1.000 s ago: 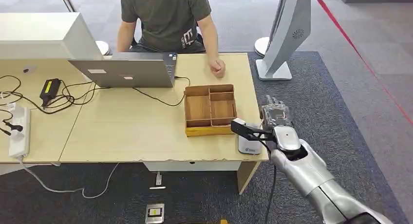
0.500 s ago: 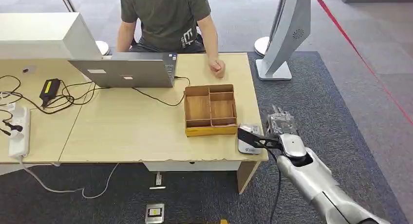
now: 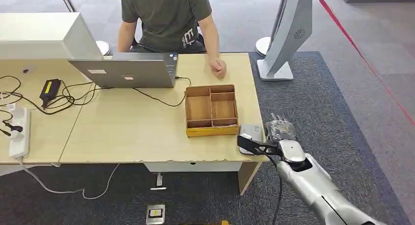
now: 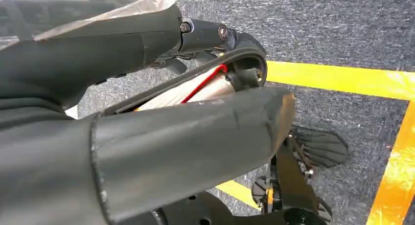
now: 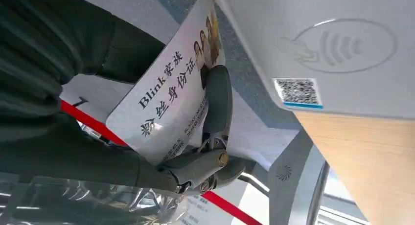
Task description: Pass the card to the sensor for recognition and then transmit it.
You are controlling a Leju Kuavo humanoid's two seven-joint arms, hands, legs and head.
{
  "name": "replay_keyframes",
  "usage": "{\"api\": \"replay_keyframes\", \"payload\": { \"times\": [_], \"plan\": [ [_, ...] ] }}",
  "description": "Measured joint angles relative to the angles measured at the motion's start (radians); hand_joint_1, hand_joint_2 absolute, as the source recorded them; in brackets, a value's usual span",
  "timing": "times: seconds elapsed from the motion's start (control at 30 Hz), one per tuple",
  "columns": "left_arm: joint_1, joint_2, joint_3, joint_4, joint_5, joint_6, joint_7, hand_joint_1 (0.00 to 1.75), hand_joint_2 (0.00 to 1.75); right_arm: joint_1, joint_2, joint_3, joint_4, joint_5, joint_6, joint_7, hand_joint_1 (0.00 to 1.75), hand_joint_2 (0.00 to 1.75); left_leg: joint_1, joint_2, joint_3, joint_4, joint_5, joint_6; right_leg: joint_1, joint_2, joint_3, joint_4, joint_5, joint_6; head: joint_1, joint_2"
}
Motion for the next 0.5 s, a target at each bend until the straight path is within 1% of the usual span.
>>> {"api": "replay_keyframes", "payload": {
  "times": [0.43, 0.5],
  "plan": [
    [0.0, 0.001, 0.0, 0.0, 0.003, 0.0, 0.004, 0.0, 0.0, -0.005, 0.011, 0.024, -0.013, 0.021, 0.007, 0.001, 1.75, 1.75, 0.0, 0.0, -0.001, 0.0, 0.0, 0.0, 0.0, 0.0, 0.0, 0.0, 0.0, 0.0, 0.0, 0.0],
    [0.0, 0.002, 0.0, 0.0, 0.004, 0.001, 0.006, 0.0, 0.0, -0.016, 0.009, 0.029, -0.026, 0.029, 0.024, 0.02, 1.75, 1.75, 0.0, 0.0, 0.0, 0.0, 0.0, 0.0, 0.0, 0.0, 0.0, 0.0, 0.0, 0.0, 0.0, 0.0]
  ]
}}
